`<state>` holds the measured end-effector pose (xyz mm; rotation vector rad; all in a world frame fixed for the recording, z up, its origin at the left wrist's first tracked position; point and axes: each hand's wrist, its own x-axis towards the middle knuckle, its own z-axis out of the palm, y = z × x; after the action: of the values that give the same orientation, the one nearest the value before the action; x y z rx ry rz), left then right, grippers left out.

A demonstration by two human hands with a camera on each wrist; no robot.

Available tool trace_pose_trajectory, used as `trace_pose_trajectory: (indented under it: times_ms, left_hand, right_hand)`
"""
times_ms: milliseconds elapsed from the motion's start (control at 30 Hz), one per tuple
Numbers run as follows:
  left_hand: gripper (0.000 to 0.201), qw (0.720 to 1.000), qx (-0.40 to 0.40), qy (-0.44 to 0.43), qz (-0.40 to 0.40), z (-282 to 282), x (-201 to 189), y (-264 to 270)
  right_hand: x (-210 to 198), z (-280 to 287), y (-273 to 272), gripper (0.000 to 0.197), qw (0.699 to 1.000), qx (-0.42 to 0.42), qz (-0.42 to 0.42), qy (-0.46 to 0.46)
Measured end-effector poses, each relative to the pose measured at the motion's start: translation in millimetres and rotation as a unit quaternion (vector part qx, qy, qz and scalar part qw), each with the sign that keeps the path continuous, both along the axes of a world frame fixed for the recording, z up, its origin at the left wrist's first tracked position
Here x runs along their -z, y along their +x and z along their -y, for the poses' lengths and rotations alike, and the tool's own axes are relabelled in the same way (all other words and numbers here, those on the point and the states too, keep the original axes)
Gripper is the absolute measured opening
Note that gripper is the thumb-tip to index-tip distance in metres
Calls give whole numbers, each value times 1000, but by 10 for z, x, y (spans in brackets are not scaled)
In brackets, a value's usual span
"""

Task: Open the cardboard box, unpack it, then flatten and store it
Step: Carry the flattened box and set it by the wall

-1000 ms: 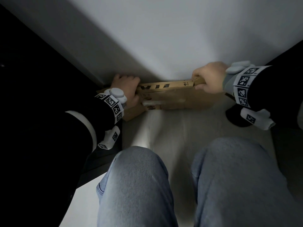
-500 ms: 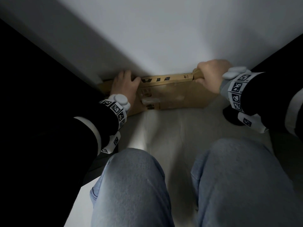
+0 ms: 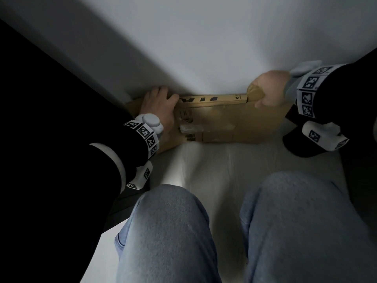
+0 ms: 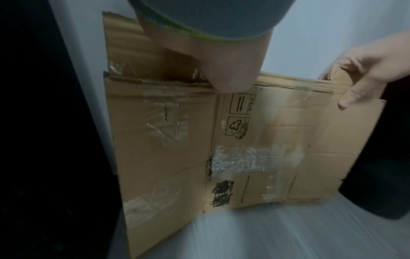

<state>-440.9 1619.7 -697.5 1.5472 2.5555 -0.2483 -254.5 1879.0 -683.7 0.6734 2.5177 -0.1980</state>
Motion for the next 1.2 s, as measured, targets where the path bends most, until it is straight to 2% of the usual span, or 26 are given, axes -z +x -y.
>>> trace_pose_trajectory:
  times_ms: [200,333,433,533,667,833,933,1133,1200]
  left_hand:
    - [44,1000,-4,8,1,-75,78,115]
    - [41,998,9,31,-46,-33,95,145]
    - [50,992,32,97,-68,42,107,172]
    - [56,984,88,146,-54,66,93,199]
    - [62,978,142,152,-2,29,17,234]
    - [60,978,172,115,28,-46,-35,273]
    - [55,984,153,87,24,-78,-31,258]
    - [51,994,95,52,12,-58,-15,198]
    - [51,995,90,50,7,-50,6,181]
  right_hand:
    - [98,65,106,35,999,24,-14,18]
    - [115,140,230,51,996,3,-63,70]
    - [109,168,327,60,989,-22,-127,67]
    - [48,183,337,70,982,-60,-171,49]
    - [29,232,340,69,971,-134,-193,52]
    - [-20,300,337,66,967,-178,-177,49]
    - [-39,298,323,55,968,-188,-161,51]
    - [-11,321,305,63,993,-67,-93,24]
    - [0,291,282,51,996,-58,-62,23]
